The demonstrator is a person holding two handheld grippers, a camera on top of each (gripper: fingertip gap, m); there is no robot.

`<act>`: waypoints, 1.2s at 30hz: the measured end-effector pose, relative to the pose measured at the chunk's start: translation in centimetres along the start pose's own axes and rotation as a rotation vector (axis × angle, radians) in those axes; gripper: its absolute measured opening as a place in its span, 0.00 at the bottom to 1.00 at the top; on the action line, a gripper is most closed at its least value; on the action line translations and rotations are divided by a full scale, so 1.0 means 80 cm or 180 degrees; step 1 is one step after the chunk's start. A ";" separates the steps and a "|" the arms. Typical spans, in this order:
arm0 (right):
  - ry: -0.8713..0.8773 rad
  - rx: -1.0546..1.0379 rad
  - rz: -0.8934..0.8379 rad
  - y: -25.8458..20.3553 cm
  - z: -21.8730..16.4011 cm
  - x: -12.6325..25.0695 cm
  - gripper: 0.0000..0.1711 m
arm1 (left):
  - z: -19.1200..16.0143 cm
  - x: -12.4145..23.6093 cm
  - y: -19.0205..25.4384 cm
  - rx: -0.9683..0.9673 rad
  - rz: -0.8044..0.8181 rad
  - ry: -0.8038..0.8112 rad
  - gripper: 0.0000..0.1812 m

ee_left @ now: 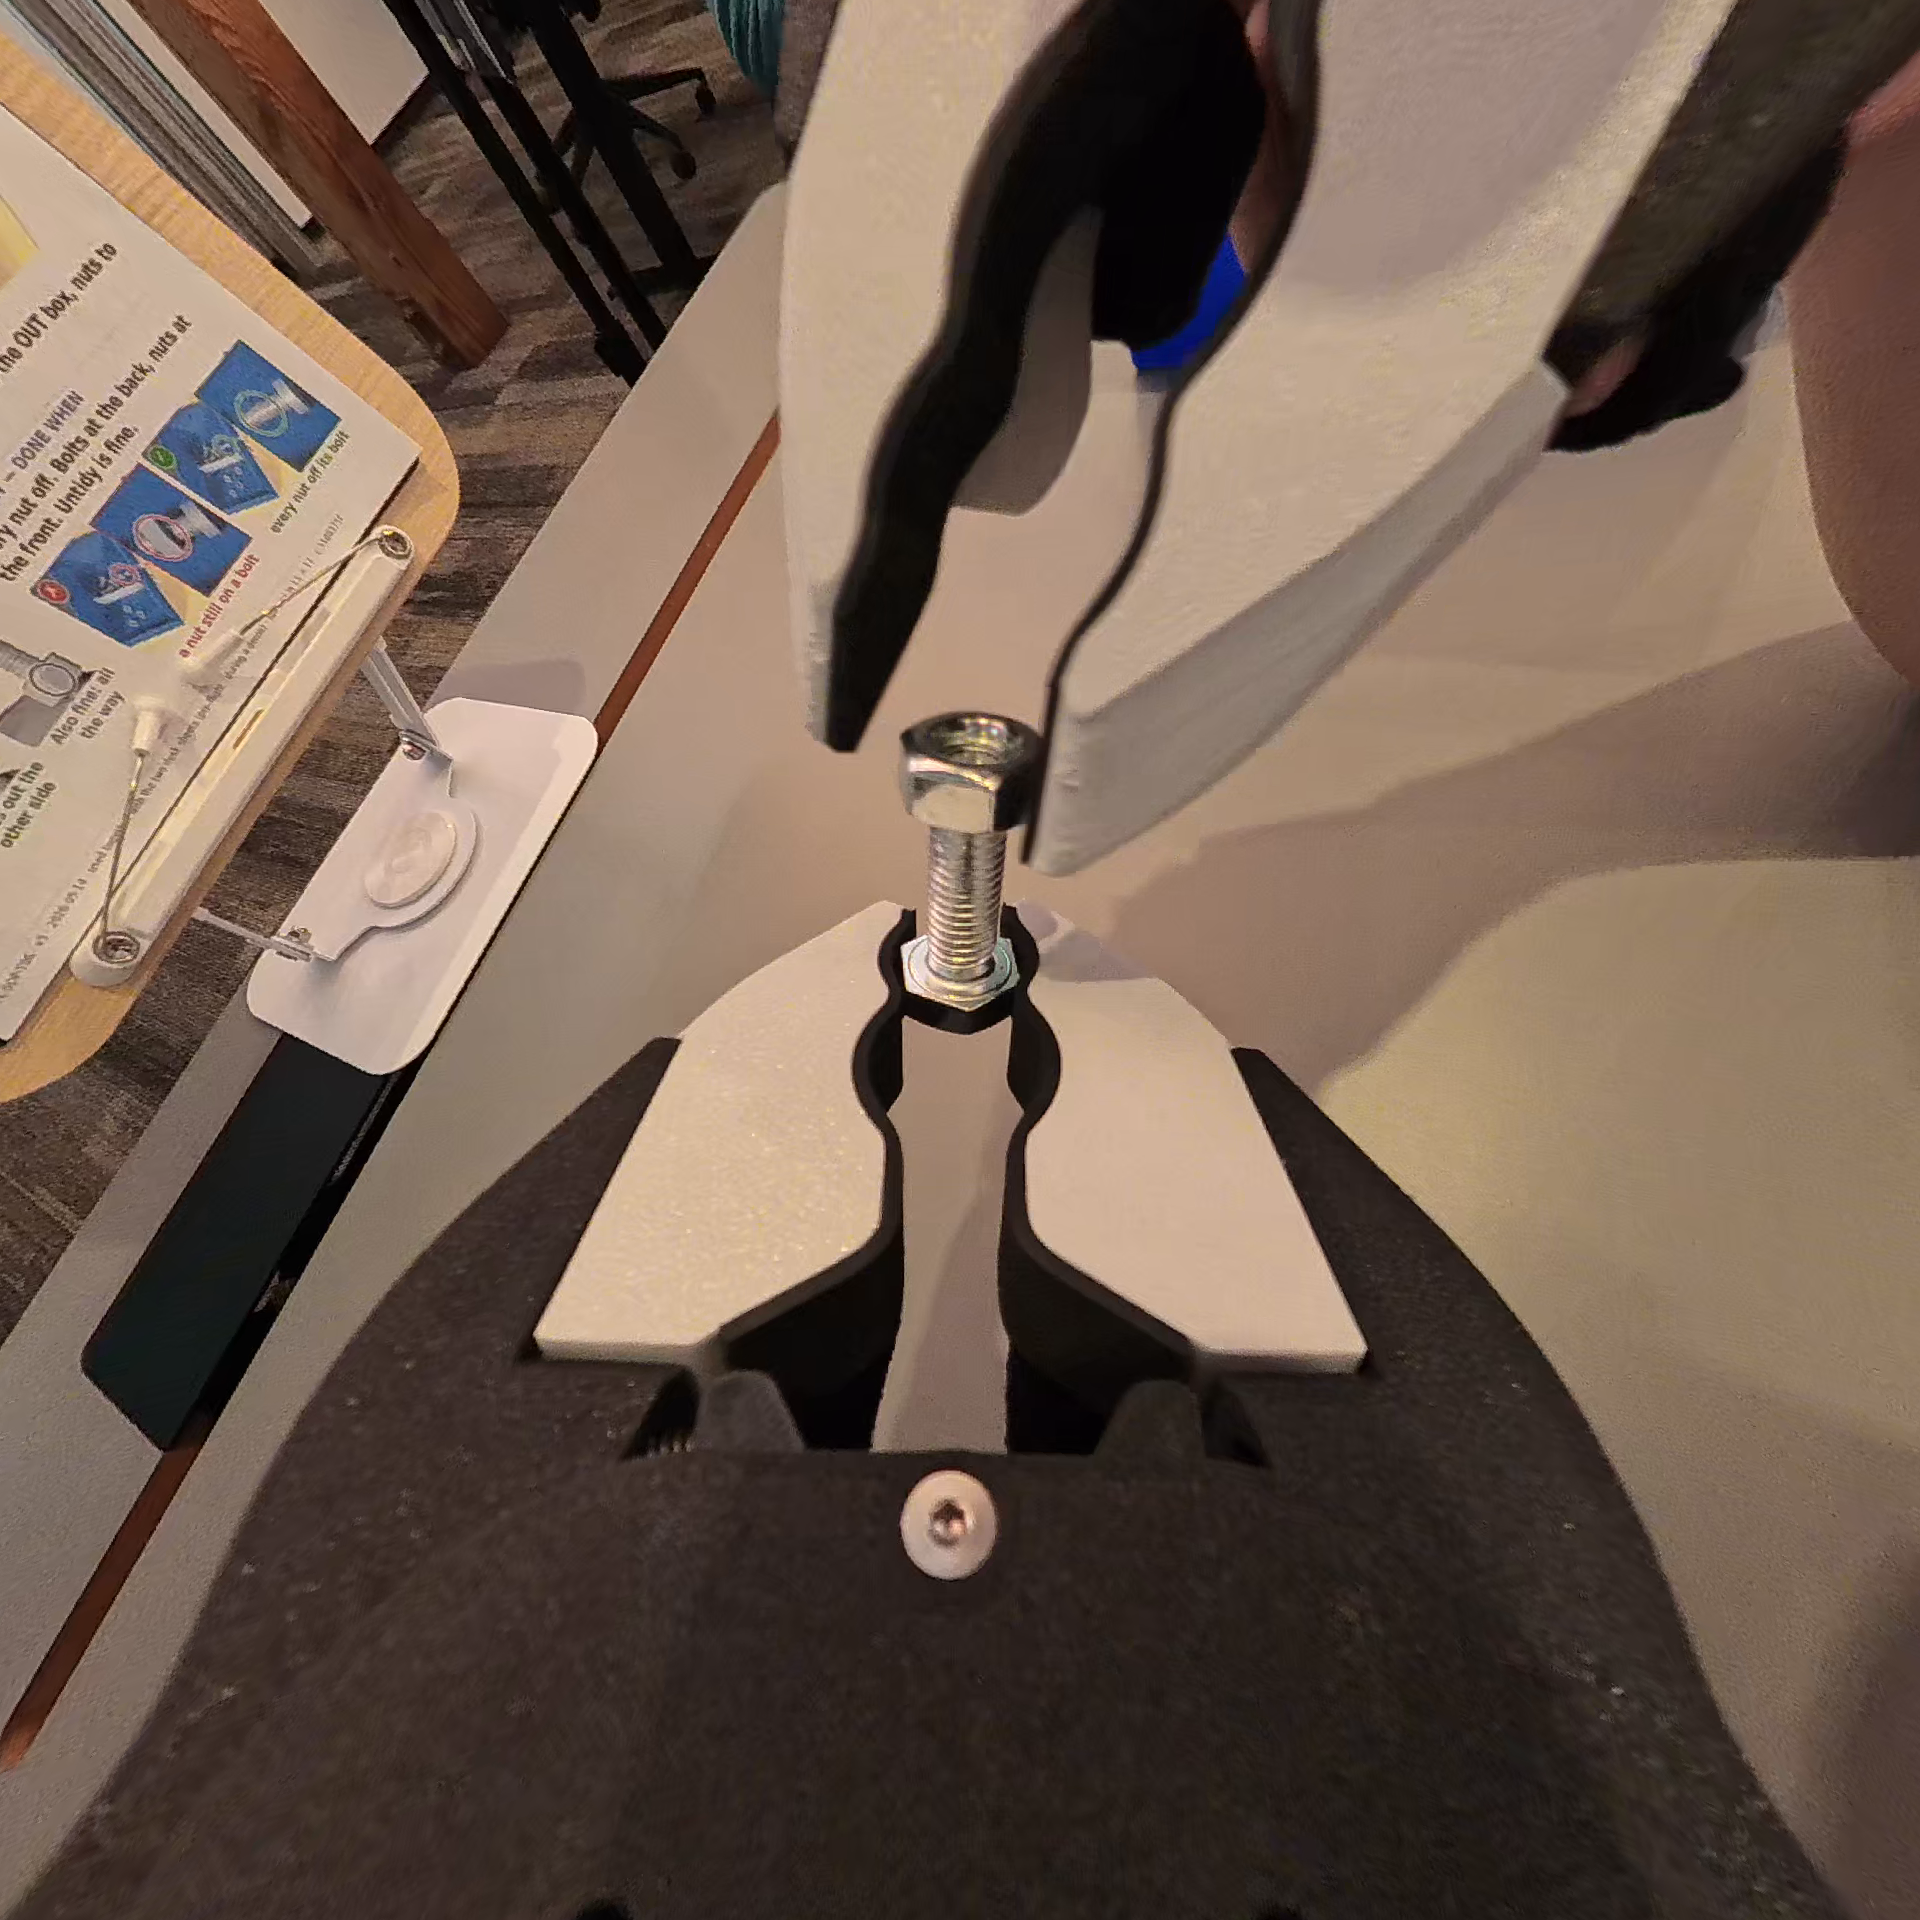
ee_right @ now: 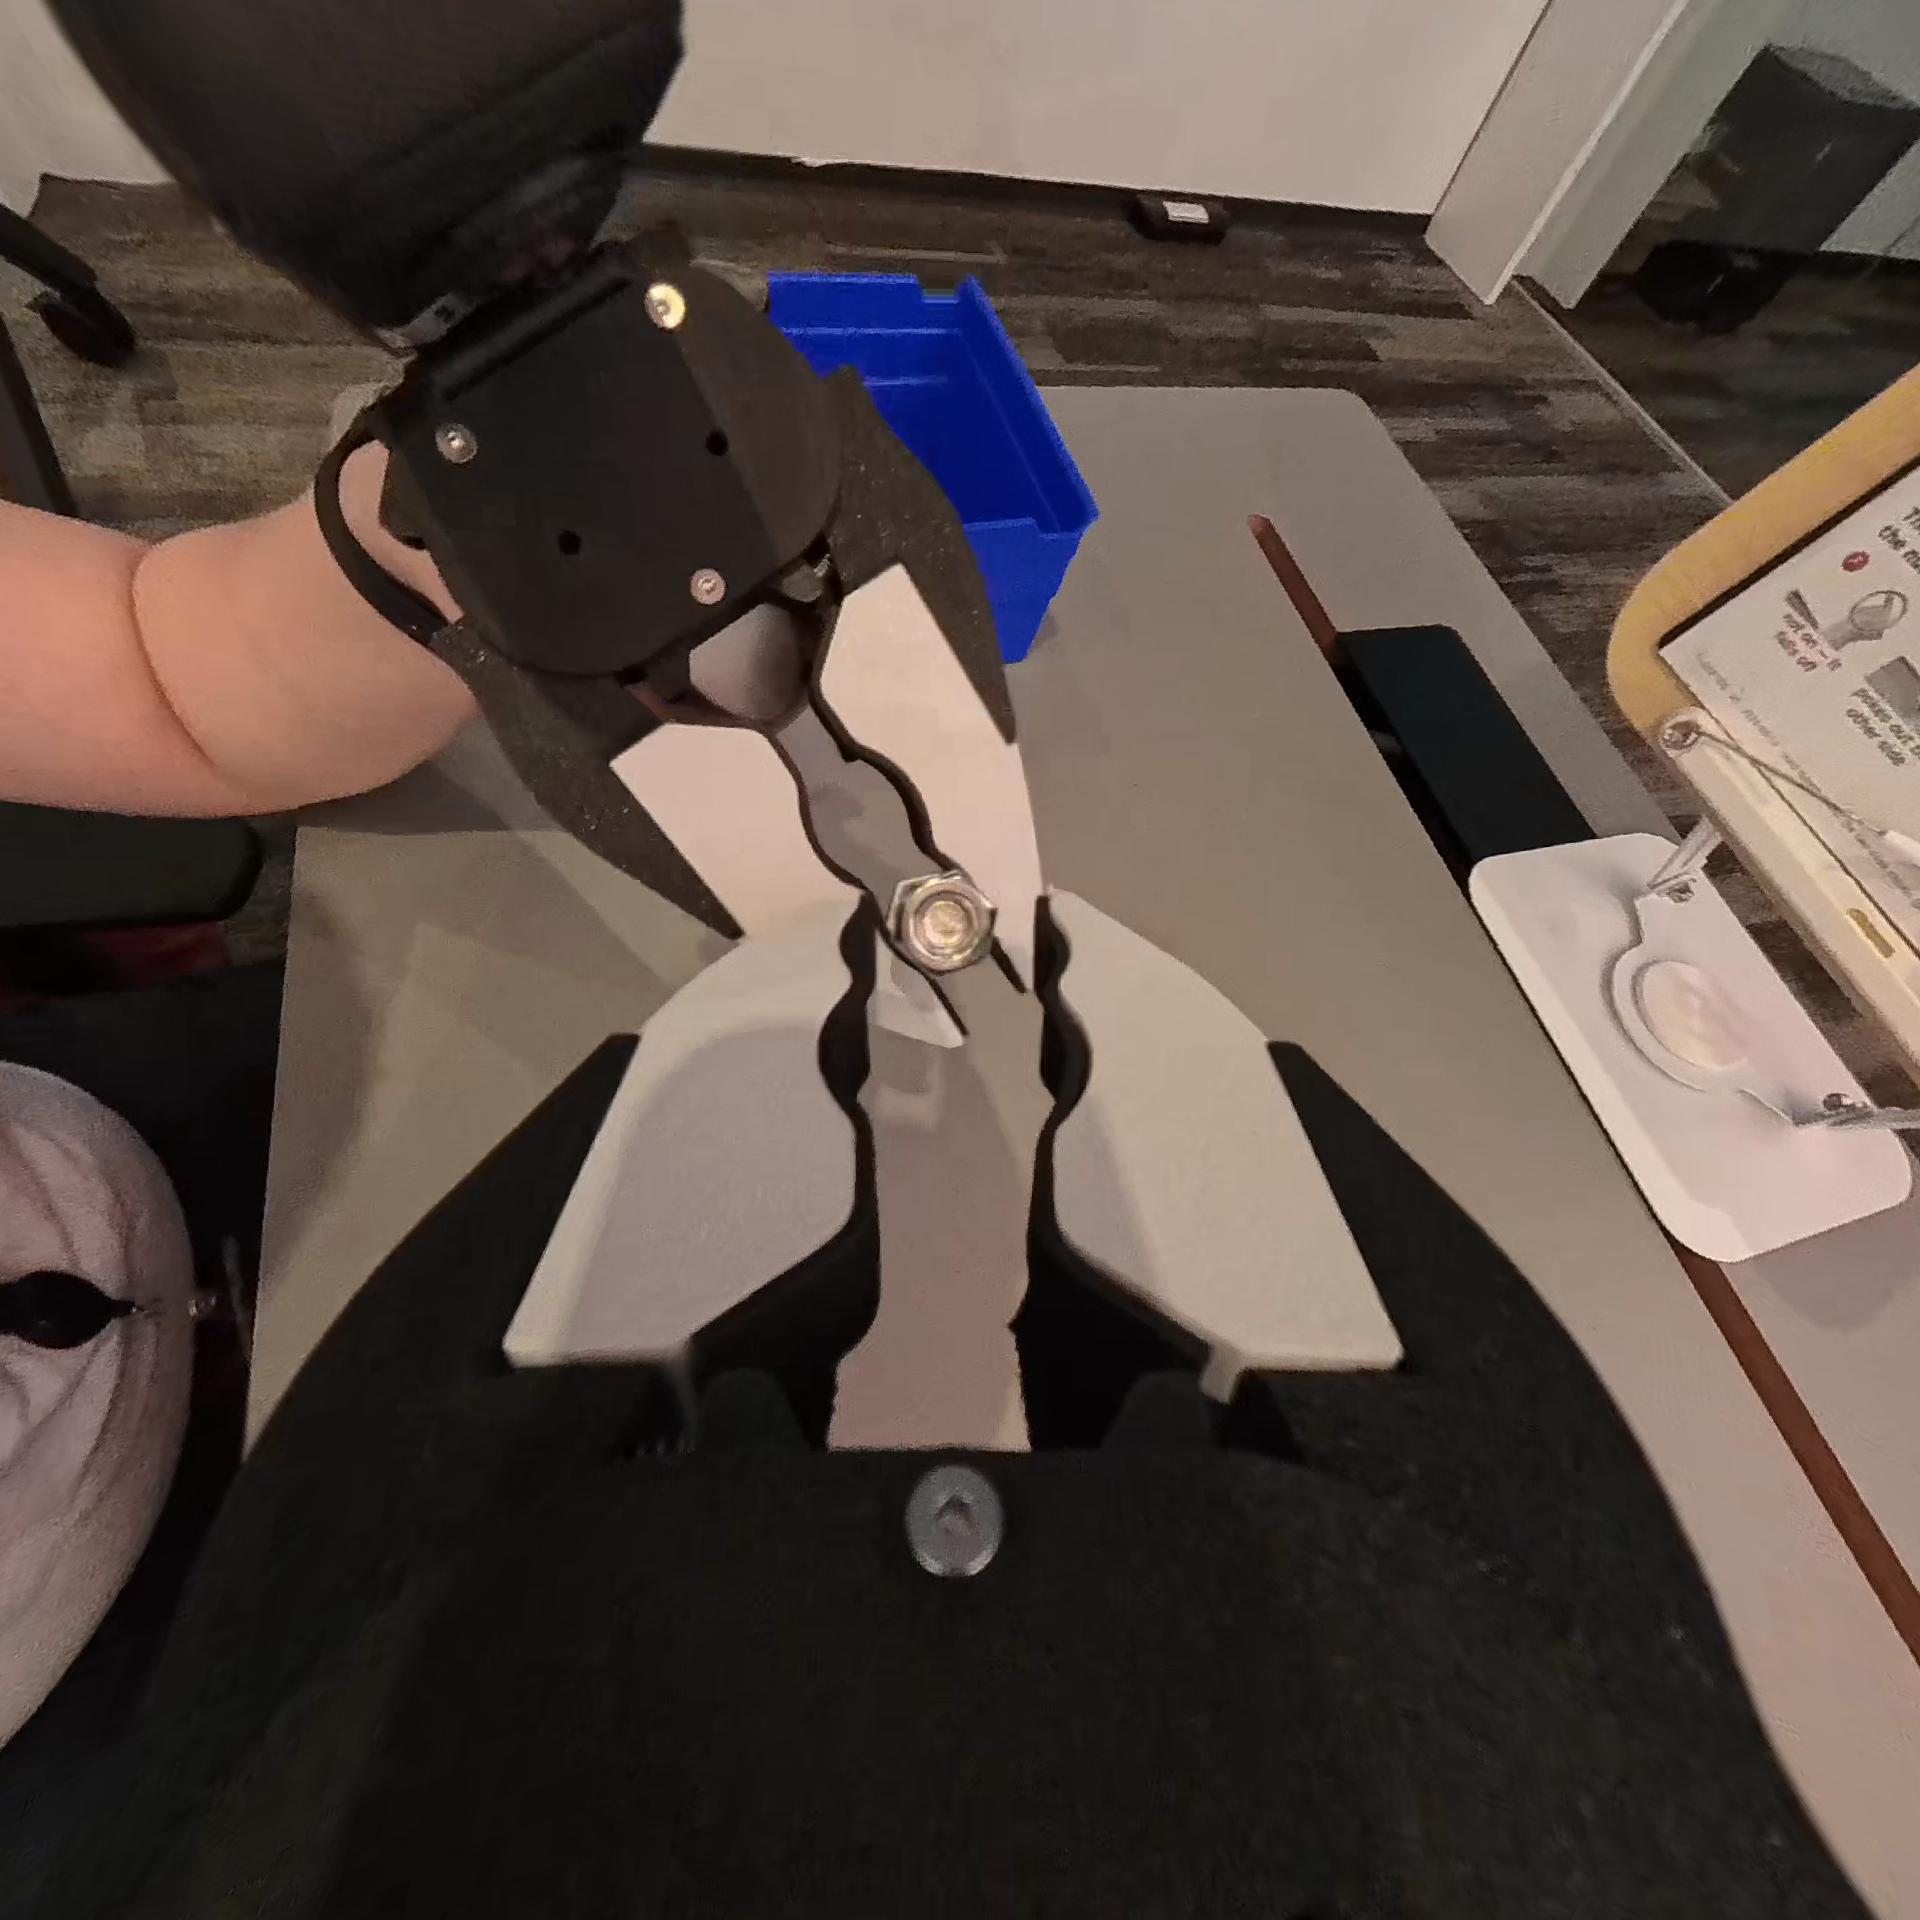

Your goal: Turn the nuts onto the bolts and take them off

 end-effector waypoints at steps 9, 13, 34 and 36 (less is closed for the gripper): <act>-0.0185 -0.0076 -0.0104 0.018 -0.014 0.018 0.15 | 0.000 0.002 -0.003 -0.0004 0.0034 -0.0010 0.08; 0.0001 -0.0076 0.0019 0.005 -0.001 0.012 0.15 | -0.001 0.000 -0.001 -0.0015 0.0018 -0.0025 0.08; -0.0103 -0.0130 0.0019 0.002 -0.006 0.008 0.16 | 0.000 0.000 0.000 -0.0041 0.0028 -0.0022 0.08; -0.0196 -0.0138 -0.0010 0.006 -0.012 0.009 0.16 | 0.001 0.000 0.000 -0.0036 0.0029 -0.0019 0.08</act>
Point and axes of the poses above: each gripper's, where its closed fingertips meet, x back along the fingers, z out of its top, y = z × x across the jaws, the point moved 4 cm from there along x, back along the fingers, and after that the axes turned 15 degrees about y, right-handed, at the moved point
